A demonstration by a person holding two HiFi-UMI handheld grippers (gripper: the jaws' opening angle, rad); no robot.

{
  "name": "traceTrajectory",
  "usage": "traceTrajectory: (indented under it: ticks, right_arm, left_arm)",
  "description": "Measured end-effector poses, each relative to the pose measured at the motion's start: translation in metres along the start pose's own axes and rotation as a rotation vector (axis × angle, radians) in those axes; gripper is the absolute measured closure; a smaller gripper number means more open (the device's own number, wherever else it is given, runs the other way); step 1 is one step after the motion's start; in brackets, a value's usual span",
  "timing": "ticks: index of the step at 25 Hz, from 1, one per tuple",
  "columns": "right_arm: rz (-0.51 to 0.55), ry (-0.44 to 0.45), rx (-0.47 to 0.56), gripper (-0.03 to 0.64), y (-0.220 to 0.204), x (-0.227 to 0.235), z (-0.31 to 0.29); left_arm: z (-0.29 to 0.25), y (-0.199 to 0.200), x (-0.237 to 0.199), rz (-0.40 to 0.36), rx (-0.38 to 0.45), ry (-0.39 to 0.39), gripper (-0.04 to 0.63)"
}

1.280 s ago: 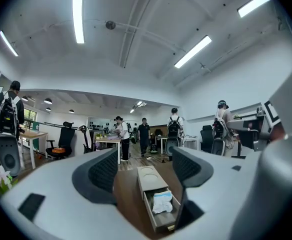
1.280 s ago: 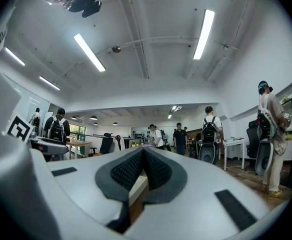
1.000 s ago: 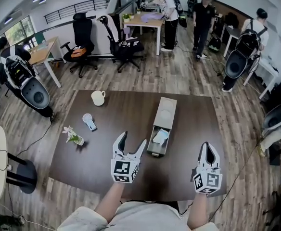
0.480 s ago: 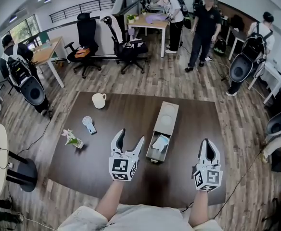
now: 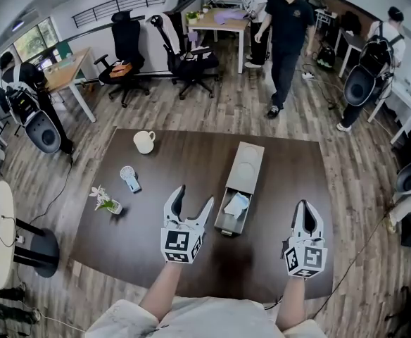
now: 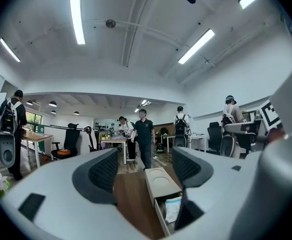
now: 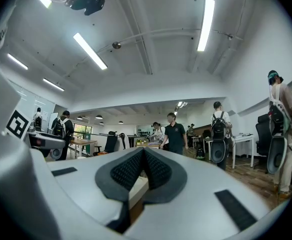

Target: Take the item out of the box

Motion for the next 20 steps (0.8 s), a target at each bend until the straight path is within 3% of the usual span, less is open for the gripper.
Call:
traceTrajectory:
  ticks: [12,16,20]
  right_arm:
    - [-0.047,0.003,-0.026,0.615,-0.021,0.004,-0.002]
    - [-0.056,0.010,-0.047,0.617,-0.030,0.006,-0.004]
    - [-0.077,0.013,-0.064,0.617,-0.039,0.008,-0.004]
  left_arm:
    - [-0.010,-0.025,0.016,-0.118,-0.100,-0.062,0.250]
    - [-0.017,-0.044,0.027,-0.195,-0.180,-0.131,0.250]
    - [-0.022,-0.070,0.036,-0.195,-0.268,-0.194,0.250]
Point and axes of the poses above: the fingertips, and each gripper's own axes: z backward along the fingers, x to its right, y out of its top, the point moved 5 cm from there along z, backward along the fingers, and after that the axes turned 3 degrees about y, right-handed, at the moved point
